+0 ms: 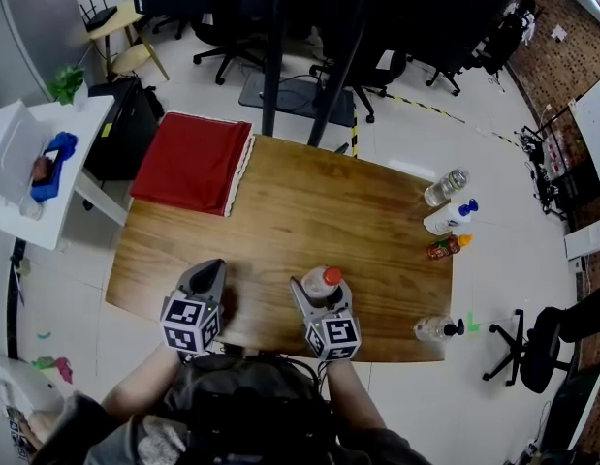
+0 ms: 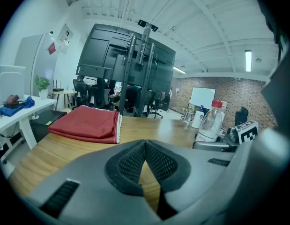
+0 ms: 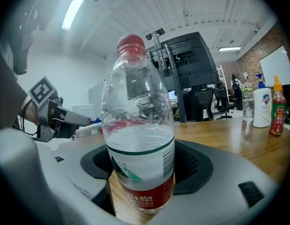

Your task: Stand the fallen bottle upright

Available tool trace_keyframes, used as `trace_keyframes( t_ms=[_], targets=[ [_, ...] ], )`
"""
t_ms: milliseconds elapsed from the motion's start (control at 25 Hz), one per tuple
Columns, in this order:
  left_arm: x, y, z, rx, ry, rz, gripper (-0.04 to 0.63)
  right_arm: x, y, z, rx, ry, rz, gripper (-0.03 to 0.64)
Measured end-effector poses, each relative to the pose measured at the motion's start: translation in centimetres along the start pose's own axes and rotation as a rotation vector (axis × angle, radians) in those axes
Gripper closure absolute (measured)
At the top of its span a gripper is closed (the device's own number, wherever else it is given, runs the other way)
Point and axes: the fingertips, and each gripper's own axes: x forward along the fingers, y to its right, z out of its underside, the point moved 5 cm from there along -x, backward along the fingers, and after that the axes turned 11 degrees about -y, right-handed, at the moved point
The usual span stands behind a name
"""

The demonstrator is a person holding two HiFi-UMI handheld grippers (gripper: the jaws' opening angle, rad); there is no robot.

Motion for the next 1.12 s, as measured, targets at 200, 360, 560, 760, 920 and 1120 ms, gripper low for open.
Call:
trace_keyframes(
  t_ms=[200,360,560,760,920,1120],
  targets=[
    [-0.2,-0.1,0.3,-0.009,-0.006,0.002,0.563,0.2,-0.4,0.0,-0.014,-0.003,-0.014,0.268],
    [-0.3,-0.2,0.5,-0.013,-0.015,0.003,0.563,0.4,-0.5,-0.2,-0.012,-0.005,-0.013,0.264],
    [-0.5,-0.6,0.5,-0.007,-0.013,-0.001,0.563,0.6,-0.6,-0.4,-0.01,0.011,0.005,0.264],
    [-0.6,-1.1,0.4,-0.006,-0.005,-0.004,0.563,0.7,-0.8,-0.5,-0.037,-0.003,0.021,0.264],
    [-0.6,-1.3,0.4,-0.01,-0.007,0.001,0.563,0.9,-0.9,-0.4,-0.062,-0.019,0.037,0.264],
    [-0.4,-1.3,0.5,-0.007,-0.007,0.0,0.563,1.0,-0.7,-0.1,-0.076,-0.022,0.057,0.268]
  ],
)
